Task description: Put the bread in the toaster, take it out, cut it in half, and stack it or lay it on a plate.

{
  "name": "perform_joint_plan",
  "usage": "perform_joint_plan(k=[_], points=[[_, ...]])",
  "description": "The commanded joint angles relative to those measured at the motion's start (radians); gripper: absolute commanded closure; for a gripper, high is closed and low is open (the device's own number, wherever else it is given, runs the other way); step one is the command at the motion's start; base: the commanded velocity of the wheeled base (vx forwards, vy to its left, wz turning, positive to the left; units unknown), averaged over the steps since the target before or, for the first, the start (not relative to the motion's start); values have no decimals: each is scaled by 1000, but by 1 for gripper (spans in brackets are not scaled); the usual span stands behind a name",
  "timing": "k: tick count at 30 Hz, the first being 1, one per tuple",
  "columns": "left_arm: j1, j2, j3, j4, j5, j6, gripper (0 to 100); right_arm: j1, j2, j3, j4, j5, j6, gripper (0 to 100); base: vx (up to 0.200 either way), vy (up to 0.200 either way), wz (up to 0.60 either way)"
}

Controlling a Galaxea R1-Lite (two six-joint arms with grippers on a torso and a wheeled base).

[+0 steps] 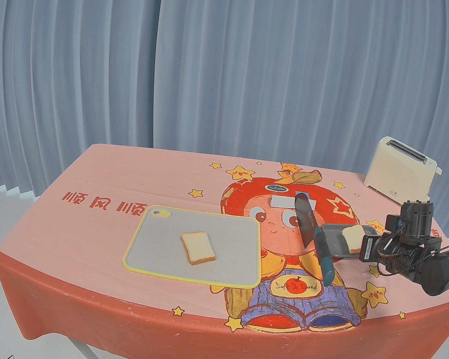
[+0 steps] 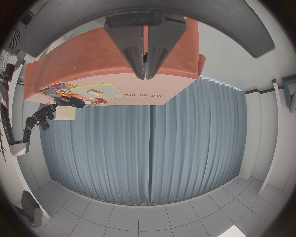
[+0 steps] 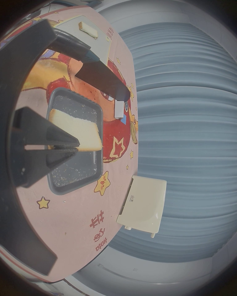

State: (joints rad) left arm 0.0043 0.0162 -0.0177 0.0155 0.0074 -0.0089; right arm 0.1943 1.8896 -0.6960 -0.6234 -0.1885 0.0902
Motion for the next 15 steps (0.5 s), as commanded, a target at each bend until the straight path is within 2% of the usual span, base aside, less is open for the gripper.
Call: perform_joint_plan(k=[1,15], points=[[0,-1,13,0,0,0,100,2,2,1,1,0,0,100,0,0,0],[0,-1,13,0,0,0,100,2,31,-8,-12,-2,2,100,0,0,0]])
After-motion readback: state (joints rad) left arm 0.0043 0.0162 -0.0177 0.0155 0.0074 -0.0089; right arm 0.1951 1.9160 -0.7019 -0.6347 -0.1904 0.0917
